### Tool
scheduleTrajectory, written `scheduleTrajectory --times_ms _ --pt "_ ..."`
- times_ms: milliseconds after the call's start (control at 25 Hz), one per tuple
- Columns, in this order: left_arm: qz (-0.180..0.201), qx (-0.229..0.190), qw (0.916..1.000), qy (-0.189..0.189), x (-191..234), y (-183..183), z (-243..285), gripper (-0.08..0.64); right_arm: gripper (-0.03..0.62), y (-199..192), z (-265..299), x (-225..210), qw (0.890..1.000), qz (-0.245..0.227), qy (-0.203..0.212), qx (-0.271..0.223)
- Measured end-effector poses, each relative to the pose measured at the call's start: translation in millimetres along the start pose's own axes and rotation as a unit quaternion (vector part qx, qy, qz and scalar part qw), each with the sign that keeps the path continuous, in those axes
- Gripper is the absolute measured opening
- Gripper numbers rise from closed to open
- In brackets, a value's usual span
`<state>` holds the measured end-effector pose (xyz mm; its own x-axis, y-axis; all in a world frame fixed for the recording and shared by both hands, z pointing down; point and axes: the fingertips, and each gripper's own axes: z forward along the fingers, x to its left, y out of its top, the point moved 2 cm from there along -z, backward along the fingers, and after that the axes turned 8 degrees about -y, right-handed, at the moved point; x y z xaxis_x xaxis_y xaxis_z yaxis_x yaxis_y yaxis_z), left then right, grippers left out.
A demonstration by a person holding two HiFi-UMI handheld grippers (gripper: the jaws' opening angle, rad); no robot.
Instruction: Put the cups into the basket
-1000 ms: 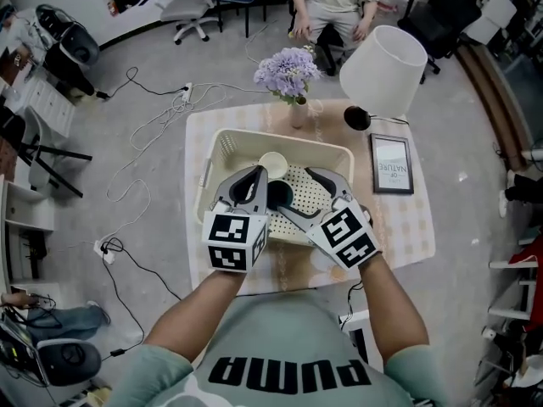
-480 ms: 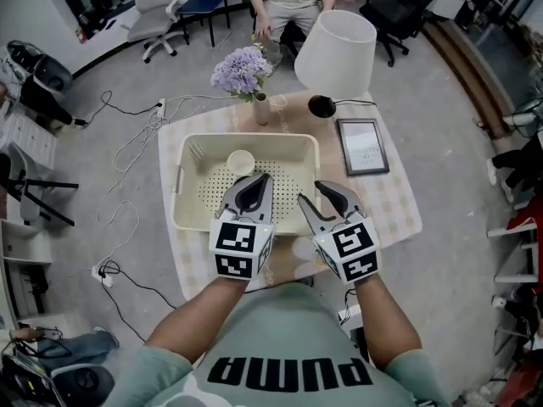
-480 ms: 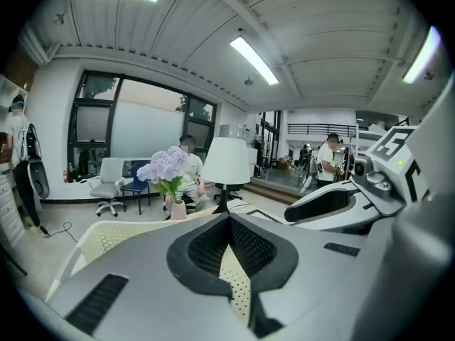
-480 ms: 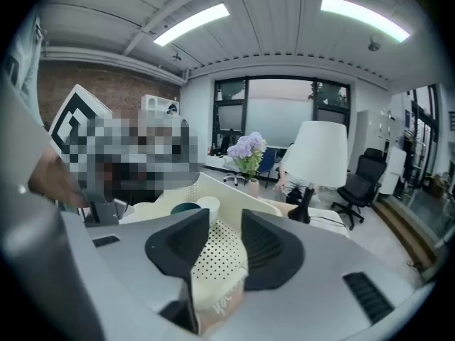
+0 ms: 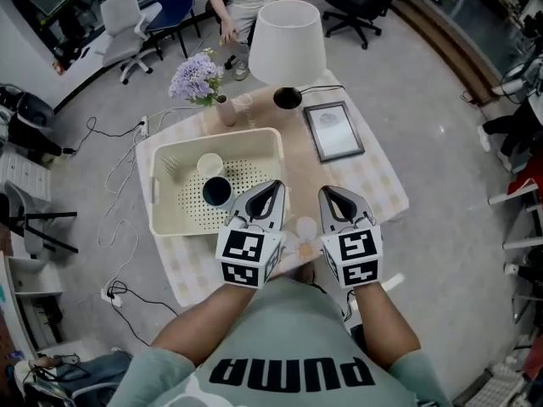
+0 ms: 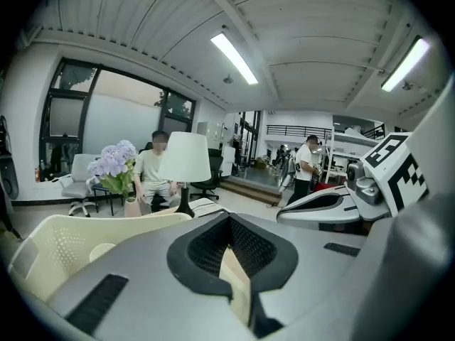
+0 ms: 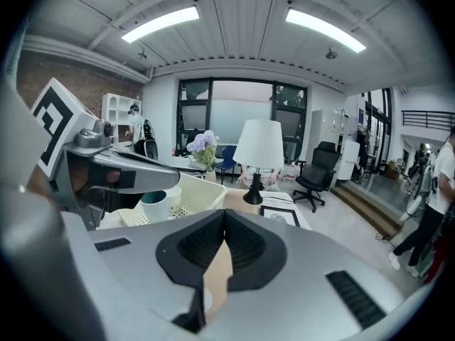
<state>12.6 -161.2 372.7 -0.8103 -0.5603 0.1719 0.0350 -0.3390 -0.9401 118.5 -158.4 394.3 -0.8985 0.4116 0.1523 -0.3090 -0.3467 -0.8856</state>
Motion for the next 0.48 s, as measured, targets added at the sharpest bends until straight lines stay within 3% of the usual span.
scheduleTrajectory --times_ms 280,480 --pt "0.013 0.005 0.9997 -0.018 -49.6 -10.2 18.9 0.002 0.015 -17.5 -22.0 -25.3 0.999 0.030 -0.007 -0.011" --pt "0.019 0.006 0.9998 0.001 -69.7 -16.4 18.8 0.002 0.015 -35.0 -31.5 -29.5 0.999 0.032 0.008 -0.017"
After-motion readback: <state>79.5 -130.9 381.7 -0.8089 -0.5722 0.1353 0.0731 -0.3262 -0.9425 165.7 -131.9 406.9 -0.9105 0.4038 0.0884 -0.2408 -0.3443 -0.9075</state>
